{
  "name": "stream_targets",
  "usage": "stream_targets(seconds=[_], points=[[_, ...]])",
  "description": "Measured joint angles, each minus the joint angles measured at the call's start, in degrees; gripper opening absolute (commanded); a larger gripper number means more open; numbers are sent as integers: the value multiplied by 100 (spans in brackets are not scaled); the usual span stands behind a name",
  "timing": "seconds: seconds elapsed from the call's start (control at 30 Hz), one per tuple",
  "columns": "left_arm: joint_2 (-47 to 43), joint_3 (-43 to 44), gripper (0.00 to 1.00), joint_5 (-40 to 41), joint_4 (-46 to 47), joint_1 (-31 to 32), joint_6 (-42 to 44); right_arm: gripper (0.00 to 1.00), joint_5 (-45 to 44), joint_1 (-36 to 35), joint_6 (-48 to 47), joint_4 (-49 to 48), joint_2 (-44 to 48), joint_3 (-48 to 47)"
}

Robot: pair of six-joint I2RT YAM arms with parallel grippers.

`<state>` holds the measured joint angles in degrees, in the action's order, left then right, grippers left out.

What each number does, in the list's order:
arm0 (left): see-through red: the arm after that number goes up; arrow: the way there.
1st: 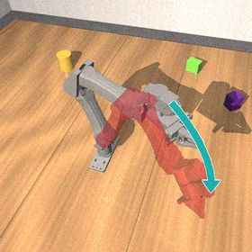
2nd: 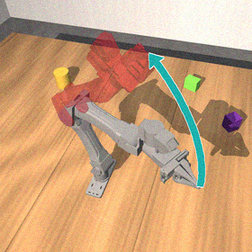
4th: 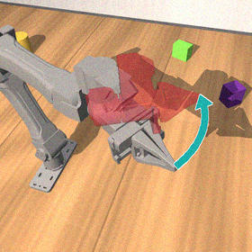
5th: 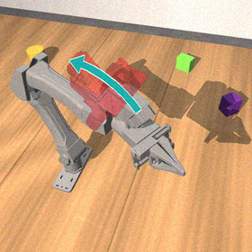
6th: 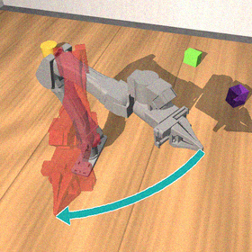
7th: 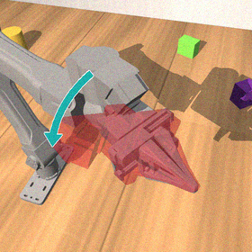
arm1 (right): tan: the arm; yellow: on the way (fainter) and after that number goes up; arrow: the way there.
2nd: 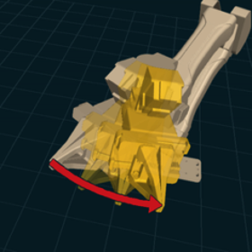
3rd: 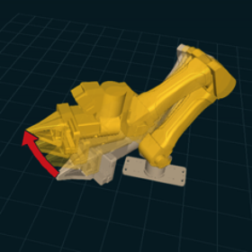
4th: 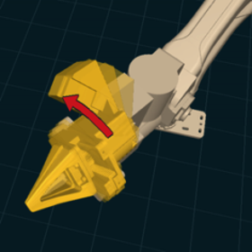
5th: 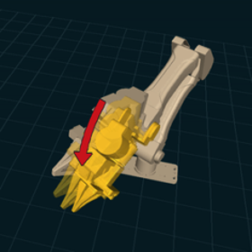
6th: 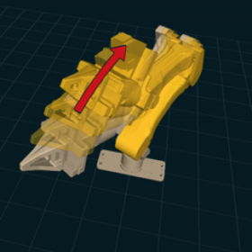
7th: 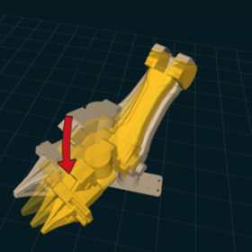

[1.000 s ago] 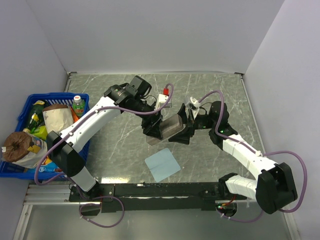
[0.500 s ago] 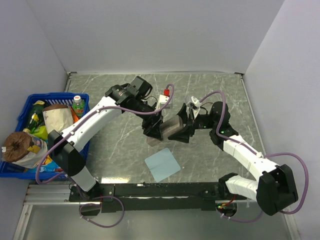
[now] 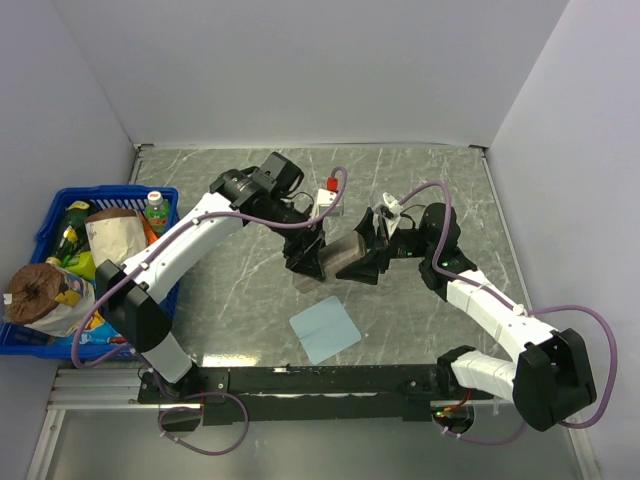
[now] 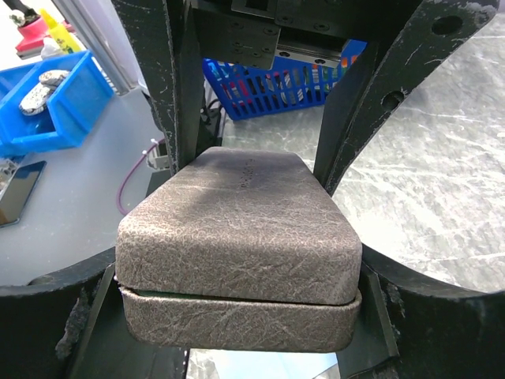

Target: Organize the sunglasses

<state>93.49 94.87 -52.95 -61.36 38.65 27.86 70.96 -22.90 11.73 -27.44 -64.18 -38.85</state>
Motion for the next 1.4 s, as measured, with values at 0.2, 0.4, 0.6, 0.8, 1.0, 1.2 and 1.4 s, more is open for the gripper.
stream_targets(seconds=[0.2, 0.4, 0.6, 0.8, 1.0, 1.2, 1.4], points=[[26, -13, 62, -216, -2, -103, -2, 0, 7, 0, -2, 4, -2, -15], [136, -57, 62, -544, -46, -205, 9, 0, 55, 0, -68, 170, -13, -46], [380, -70, 63, -973, -157, -317, 151, 0, 81, 22, -227, 428, 0, -46], [699, -55, 64, -1460, -428, -411, 396, 0, 83, 46, -225, 393, 98, 184], [870, 31, 64, -1873, -664, -542, 562, 0, 105, 72, -273, 313, 188, 249], [968, 74, 65, -2243, -761, -713, 555, 0, 116, 94, -356, 127, 254, 293], [1038, 85, 68, -2531, -815, -861, 450, 0, 162, 105, -647, 170, 258, 297]])
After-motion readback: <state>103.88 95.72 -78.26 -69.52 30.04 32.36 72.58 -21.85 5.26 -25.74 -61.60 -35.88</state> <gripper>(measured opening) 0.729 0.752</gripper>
